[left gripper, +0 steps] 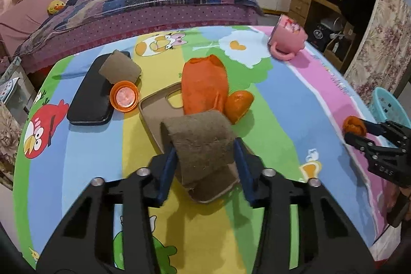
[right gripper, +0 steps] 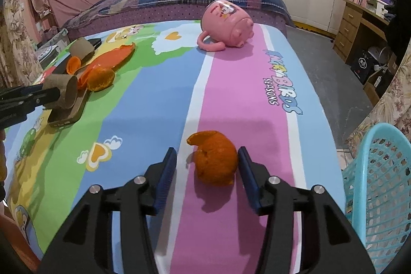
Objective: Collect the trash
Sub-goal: 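Grasp the brown cardboard tube with the left tool while the right tool holds the tangerine, then carry both items over the basket while the left tool opens to drop the tube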
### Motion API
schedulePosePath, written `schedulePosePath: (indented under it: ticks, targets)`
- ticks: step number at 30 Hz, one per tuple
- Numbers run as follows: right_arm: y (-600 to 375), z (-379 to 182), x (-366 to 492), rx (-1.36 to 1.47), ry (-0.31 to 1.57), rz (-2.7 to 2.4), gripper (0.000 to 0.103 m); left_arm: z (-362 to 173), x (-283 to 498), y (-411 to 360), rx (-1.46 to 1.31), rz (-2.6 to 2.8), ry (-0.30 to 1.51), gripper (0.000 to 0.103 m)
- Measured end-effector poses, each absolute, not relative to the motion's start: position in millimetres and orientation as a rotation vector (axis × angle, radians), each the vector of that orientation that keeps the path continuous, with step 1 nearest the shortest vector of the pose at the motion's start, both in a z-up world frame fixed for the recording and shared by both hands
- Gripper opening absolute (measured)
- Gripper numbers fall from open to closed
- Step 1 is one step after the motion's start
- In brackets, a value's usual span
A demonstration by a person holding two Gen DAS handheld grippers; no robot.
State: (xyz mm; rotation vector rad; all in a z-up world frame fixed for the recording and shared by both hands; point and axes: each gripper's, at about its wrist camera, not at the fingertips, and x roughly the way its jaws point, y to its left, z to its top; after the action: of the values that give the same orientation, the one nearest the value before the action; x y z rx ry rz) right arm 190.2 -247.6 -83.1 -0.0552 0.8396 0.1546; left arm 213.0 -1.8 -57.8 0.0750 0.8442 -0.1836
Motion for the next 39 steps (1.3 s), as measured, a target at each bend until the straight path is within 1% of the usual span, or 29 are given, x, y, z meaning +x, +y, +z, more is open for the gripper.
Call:
schedulePosePath:
  ticks: [1, 2, 3, 4, 5, 6, 12, 19, 29, 39]
  targets:
    - [-246.6, -82.5, 190.2, -0.06, 0.839, 0.155, 0.049, -59.0, 214.2, -1.7, 0.072, -0.188, 0.851, 0.028]
    - [-246.4, -81.7, 189.8, -0.06, 0.835, 0.156, 0.045, -57.9, 213.7, -0.9, 0.063, -0.195, 0.847, 0.023]
    - [-246.5, -80.3, 189.3, -0.061, 0.83, 0.158, 0.037, -56.2, 212.6, -0.1, 0.057, -0.202, 0.84, 0.016]
    - [-247.0, -78.0, 188.6, -0.061, 0.823, 0.158, 0.032, -52.4, 210.3, 0.7, 0.051, -0.211, 0.826, 0.012]
    - [-247.7, -77.0, 188.0, -0.059, 0.82, 0.158, 0.03, -48.0, 207.5, 1.7, 0.048, -0.216, 0.81, 0.005]
    - [-249.4, -74.7, 187.1, -0.055, 0.814, 0.158, 0.029, -45.2, 205.6, 2.7, 0.044, -0.217, 0.801, 0.002]
    - [-260.8, -50.1, 175.2, -0.051, 0.757, 0.13, 0.028, -25.1, 194.3, 4.8, 0.021, -0.245, 0.754, 0.001]
    - [-299.7, -15.3, 146.4, -0.025, 0.665, 0.044, 0.028, -4.2, 179.8, -16.0, 0.039, -0.273, 0.679, 0.001]
    - [-391.6, 12.3, 95.9, 0.049, 0.581, -0.196, 0.028, 7.3, 163.2, -95.7, 0.088, -0.312, 0.616, 0.001]
    - [-463.0, 3.0, 61.6, 0.113, 0.579, -0.386, 0.028, -2.4, 137.8, -191.6, 0.158, -0.455, 0.582, 0.001]
